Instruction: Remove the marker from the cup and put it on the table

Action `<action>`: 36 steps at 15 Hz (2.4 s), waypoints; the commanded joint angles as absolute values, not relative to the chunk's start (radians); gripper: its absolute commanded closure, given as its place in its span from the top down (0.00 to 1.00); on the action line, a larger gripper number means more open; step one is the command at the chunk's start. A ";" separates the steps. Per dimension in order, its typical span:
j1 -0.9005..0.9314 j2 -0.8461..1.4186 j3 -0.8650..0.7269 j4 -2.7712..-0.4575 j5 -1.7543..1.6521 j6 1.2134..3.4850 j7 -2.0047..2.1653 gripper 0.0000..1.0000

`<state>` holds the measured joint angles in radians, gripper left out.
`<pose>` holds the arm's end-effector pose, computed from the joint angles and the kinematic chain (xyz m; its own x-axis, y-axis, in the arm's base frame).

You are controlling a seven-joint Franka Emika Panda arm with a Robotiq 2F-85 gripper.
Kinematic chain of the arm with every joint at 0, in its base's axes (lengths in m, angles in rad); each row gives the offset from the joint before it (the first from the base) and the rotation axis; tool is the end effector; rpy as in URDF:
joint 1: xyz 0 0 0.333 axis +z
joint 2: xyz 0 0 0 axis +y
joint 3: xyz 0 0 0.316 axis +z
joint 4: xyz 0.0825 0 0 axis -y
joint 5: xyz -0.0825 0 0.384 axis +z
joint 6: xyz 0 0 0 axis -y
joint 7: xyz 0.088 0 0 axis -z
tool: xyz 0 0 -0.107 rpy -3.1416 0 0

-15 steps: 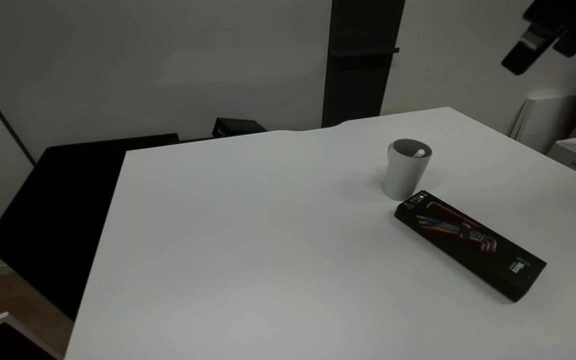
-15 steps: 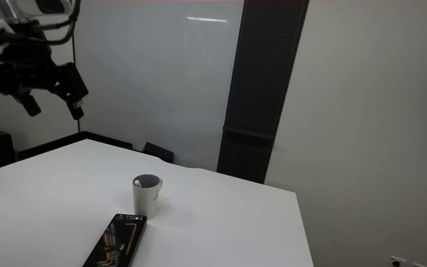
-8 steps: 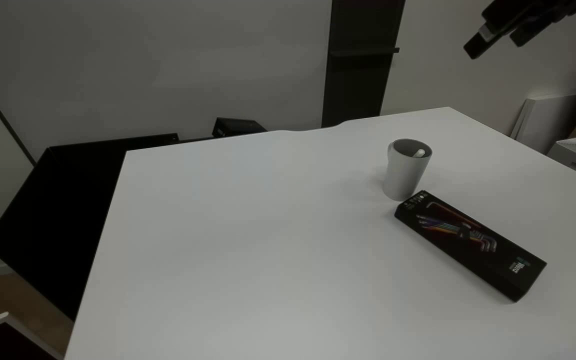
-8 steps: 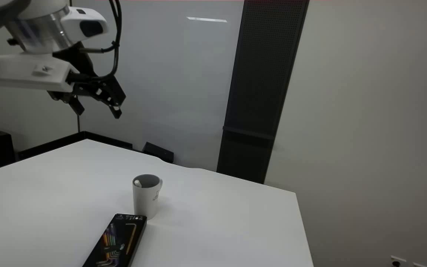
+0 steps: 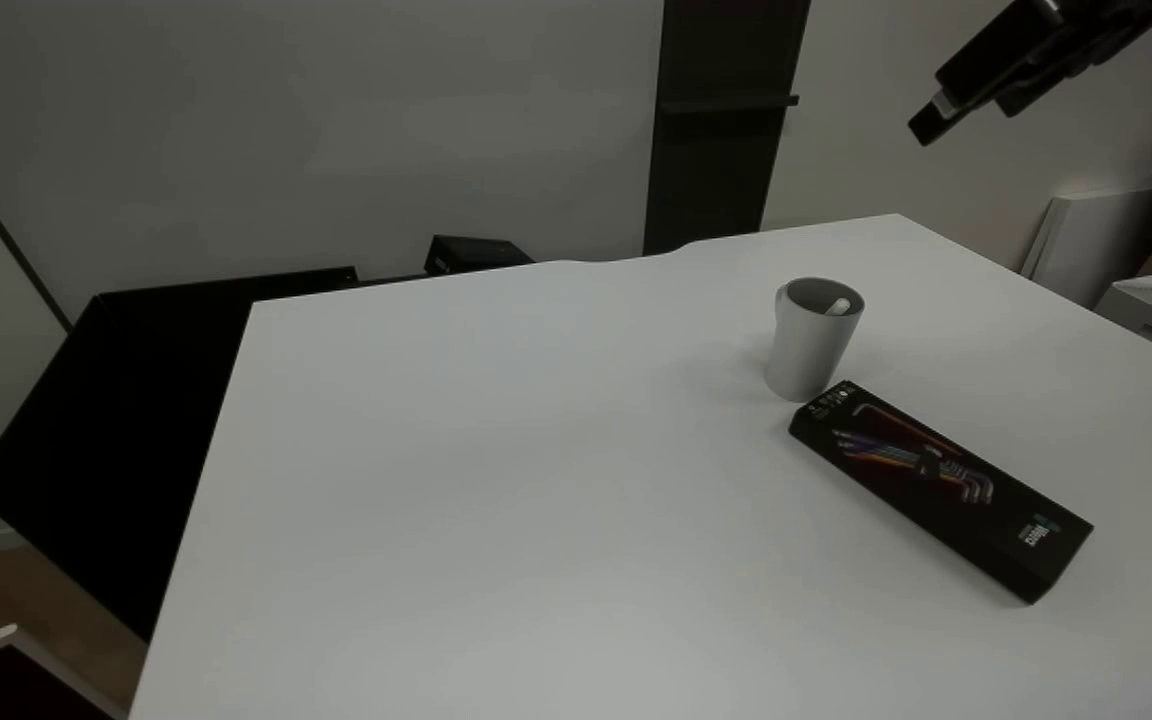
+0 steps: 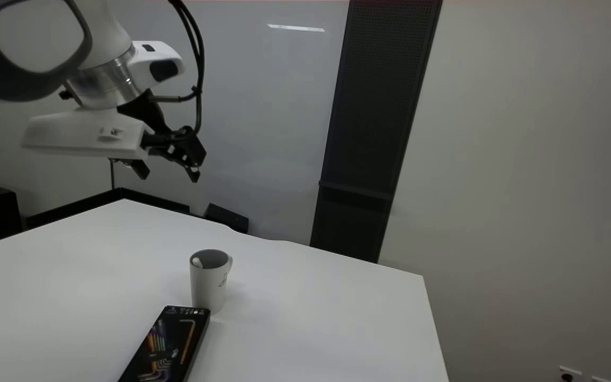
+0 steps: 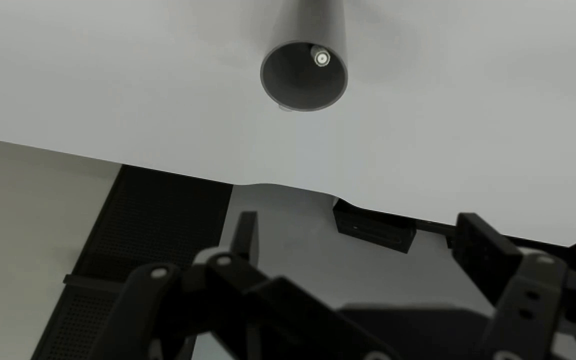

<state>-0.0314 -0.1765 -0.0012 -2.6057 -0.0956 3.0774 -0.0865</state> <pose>0.4736 -0.0077 0.3895 0.7900 0.1551 0.5932 0.1084 -0.9876 0.1139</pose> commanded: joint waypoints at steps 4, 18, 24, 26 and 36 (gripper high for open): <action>-0.026 -0.177 -0.003 -2.602 -0.095 3.075 -0.088 1.00; -0.055 0.022 -0.018 -2.614 -0.104 3.392 -0.110 1.00; -0.051 0.160 -0.033 -2.527 -0.103 3.392 -0.120 1.00; -0.046 0.199 -0.035 -2.496 -0.105 3.389 -0.129 1.00; -0.036 0.344 -0.035 -2.389 -0.093 3.330 -0.117 1.00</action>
